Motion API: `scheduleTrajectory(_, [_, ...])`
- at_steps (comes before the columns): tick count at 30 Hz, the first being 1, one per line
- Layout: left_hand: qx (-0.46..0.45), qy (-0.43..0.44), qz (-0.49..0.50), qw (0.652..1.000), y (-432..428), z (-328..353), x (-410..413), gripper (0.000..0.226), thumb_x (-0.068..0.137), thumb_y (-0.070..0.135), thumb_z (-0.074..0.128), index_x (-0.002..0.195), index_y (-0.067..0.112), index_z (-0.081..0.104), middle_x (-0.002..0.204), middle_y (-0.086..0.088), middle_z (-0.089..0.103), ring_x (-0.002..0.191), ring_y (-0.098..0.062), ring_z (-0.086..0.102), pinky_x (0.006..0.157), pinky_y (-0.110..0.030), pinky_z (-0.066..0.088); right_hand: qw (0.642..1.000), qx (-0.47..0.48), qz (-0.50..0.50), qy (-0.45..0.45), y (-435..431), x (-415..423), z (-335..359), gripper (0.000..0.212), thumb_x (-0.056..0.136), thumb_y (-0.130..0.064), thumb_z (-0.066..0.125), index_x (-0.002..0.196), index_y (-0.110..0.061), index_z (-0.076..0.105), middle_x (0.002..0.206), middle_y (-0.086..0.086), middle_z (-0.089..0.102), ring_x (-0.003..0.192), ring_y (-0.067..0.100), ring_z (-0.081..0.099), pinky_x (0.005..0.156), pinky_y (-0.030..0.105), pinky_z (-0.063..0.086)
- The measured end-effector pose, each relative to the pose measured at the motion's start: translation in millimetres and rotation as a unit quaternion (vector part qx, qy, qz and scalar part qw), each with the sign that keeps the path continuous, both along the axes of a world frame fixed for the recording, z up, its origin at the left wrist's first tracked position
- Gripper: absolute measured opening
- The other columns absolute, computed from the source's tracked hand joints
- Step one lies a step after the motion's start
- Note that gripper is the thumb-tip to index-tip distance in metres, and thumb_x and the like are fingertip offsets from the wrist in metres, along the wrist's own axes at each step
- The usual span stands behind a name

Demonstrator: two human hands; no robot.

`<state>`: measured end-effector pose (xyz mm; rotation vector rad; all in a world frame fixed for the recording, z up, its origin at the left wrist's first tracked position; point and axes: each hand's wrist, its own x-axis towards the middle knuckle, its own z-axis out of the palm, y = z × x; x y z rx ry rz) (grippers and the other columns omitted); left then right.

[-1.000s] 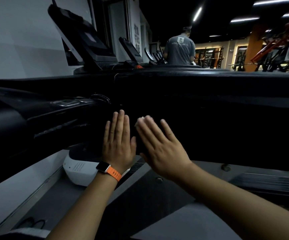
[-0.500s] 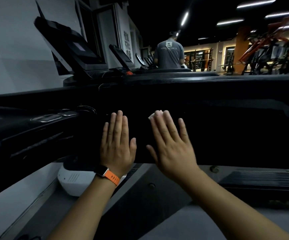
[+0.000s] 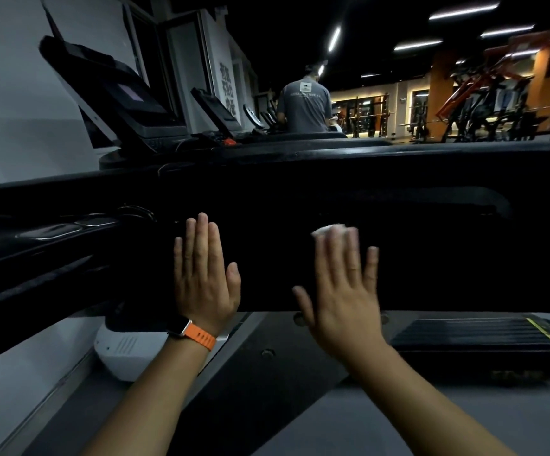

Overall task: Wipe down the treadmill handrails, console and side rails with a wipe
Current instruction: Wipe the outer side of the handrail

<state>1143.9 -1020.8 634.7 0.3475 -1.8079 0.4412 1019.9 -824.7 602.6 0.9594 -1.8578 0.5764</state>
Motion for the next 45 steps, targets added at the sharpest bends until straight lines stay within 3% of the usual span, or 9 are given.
scheduleTrajectory(2, [0.013,0.007,0.0,1.0,5,1,-2,0.062,0.106,0.031,0.029,0.157,-0.005,0.026,0.167,-0.021,0.021,0.156,-0.036,0.019,0.126,-0.055,0.017,0.996,0.07,0.022,0.058,3,-2,-7,0.082,0.105,-0.054,0.043,0.166,-0.008,0.014,0.175,0.012,-0.001,0.162,0.032,0.001,0.129,0.057,0.0])
scheduleTrajectory(7, [0.009,-0.001,-0.006,1.0,20,9,-11,0.063,0.107,0.034,0.031,0.156,-0.005,0.029,0.166,-0.022,0.024,0.156,-0.036,0.02,0.125,-0.056,0.019,0.99,-0.098,-0.069,-0.075,40,-29,-2,0.083,0.106,-0.055,0.034,0.166,-0.006,0.004,0.174,0.017,-0.005,0.161,0.035,-0.002,0.129,0.059,0.003])
scheduleTrajectory(11, [-0.044,-0.04,-0.012,0.998,37,24,-29,0.065,0.107,0.036,0.033,0.158,-0.002,0.026,0.166,-0.021,0.023,0.156,-0.035,0.02,0.126,-0.055,0.018,0.999,-0.015,-0.035,0.005,38,-31,9,0.085,0.106,-0.057,0.035,0.165,-0.002,0.01,0.174,0.019,-0.002,0.161,0.037,-0.001,0.128,0.06,0.003])
scheduleTrajectory(22, [-0.022,-0.015,-0.019,0.999,55,23,-44,0.064,0.105,0.034,0.035,0.157,-0.004,0.03,0.166,-0.02,0.026,0.155,-0.035,0.022,0.125,-0.056,0.021,0.993,-0.087,-0.07,-0.044,53,-39,2,0.083,0.106,-0.052,0.037,0.165,0.0,0.011,0.173,0.021,0.001,0.161,0.038,0.001,0.13,0.055,0.004])
scheduleTrajectory(26, [-0.024,-0.009,-0.024,0.999,54,22,-45,0.063,0.105,0.033,0.036,0.155,-0.005,0.033,0.165,-0.021,0.028,0.156,-0.035,0.022,0.125,-0.056,0.02,0.999,0.024,-0.027,0.026,57,-37,-24,0.084,0.105,-0.054,0.04,0.165,-0.003,0.012,0.174,0.019,0.003,0.161,0.035,0.005,0.13,0.053,0.007])
scheduleTrajectory(31, [-0.019,-0.004,-0.022,1.0,55,22,-44,0.063,0.106,0.034,0.032,0.155,-0.005,0.033,0.165,-0.021,0.028,0.156,-0.034,0.021,0.125,-0.056,0.019,0.986,-0.115,-0.091,-0.085,87,-61,-6,0.083,0.106,-0.052,0.033,0.165,-0.001,0.005,0.173,0.021,-0.004,0.161,0.036,-0.003,0.13,0.051,0.001])
scheduleTrajectory(34, [-0.02,-0.007,-0.019,1.0,54,21,-43,0.063,0.106,0.034,0.032,0.156,-0.004,0.032,0.166,-0.02,0.027,0.156,-0.034,0.02,0.125,-0.056,0.019,0.993,-0.105,-0.011,-0.049,77,-46,3,0.072,0.109,-0.041,0.036,0.163,0.003,0.017,0.172,0.024,0.006,0.161,0.039,0.004,0.131,0.052,0.007])
scheduleTrajectory(38, [-0.022,-0.008,-0.02,1.0,53,20,-42,0.063,0.106,0.033,0.034,0.157,-0.003,0.031,0.166,-0.02,0.027,0.156,-0.034,0.021,0.126,-0.055,0.018,0.993,-0.092,0.04,0.061,94,-60,3,0.045,0.106,-0.01,0.051,0.15,0.004,0.05,0.161,0.021,0.04,0.151,0.04,0.036,0.116,0.06,0.039])
scheduleTrajectory(45, [-0.015,0.003,-0.024,1.0,54,18,-44,0.062,0.105,0.032,0.035,0.156,-0.004,0.033,0.164,-0.021,0.028,0.155,-0.035,0.022,0.125,-0.055,0.018,0.98,-0.184,0.072,0.037,115,-67,35,0.016,0.101,-0.004,0.068,0.116,-0.002,0.075,0.122,0.017,0.069,0.105,0.035,0.058,0.093,0.034,0.05])
